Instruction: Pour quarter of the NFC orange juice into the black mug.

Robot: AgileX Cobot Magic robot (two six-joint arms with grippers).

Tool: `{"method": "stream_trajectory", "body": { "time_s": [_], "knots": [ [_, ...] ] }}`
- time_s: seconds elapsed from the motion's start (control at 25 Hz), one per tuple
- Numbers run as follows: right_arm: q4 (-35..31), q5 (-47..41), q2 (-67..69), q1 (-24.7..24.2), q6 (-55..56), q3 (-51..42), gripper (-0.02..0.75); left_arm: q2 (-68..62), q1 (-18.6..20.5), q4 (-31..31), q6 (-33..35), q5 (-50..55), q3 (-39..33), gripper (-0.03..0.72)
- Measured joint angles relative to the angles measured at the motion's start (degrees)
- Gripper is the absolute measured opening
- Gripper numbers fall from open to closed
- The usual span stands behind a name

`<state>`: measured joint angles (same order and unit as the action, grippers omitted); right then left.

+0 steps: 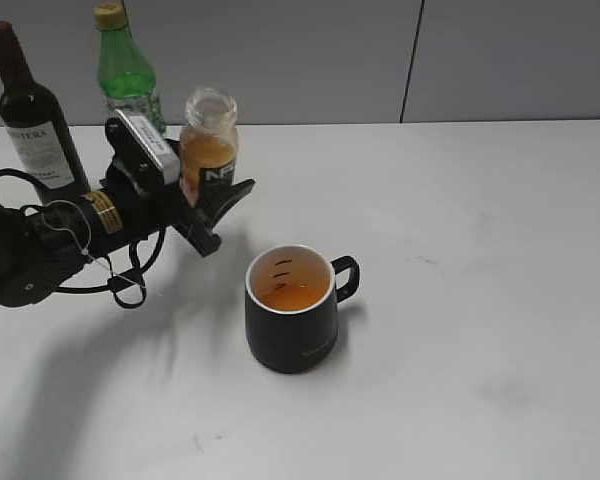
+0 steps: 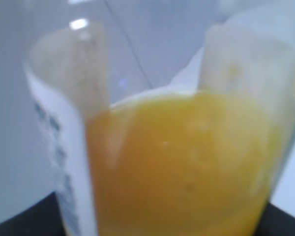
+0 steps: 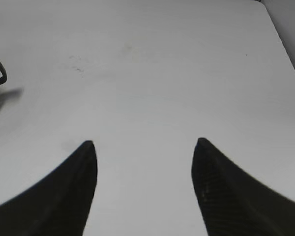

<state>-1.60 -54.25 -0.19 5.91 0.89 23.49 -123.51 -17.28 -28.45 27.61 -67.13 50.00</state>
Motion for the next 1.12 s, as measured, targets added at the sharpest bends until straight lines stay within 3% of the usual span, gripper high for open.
{"method": "stream_trajectory", "body": {
  "time_s": [0.24, 0.4, 1.12],
  "knots": [
    [0.0, 0.0, 0.0, 0.0, 0.0, 0.0, 0.465, -0.3, 0.0, 0.2, -20.7, -0.1, 0.0, 0.469],
    [0.0, 0.0, 0.0, 0.0, 0.0, 0.0, 0.465, -1.9, 0.0, 0.2, -27.9, -0.2, 0.0, 0.469],
    [0.0, 0.0, 0.0, 0.0, 0.0, 0.0, 0.465, -7.5, 0.0, 2.8, -29.6, 0.1, 0.1, 0.469]
  ]
}}
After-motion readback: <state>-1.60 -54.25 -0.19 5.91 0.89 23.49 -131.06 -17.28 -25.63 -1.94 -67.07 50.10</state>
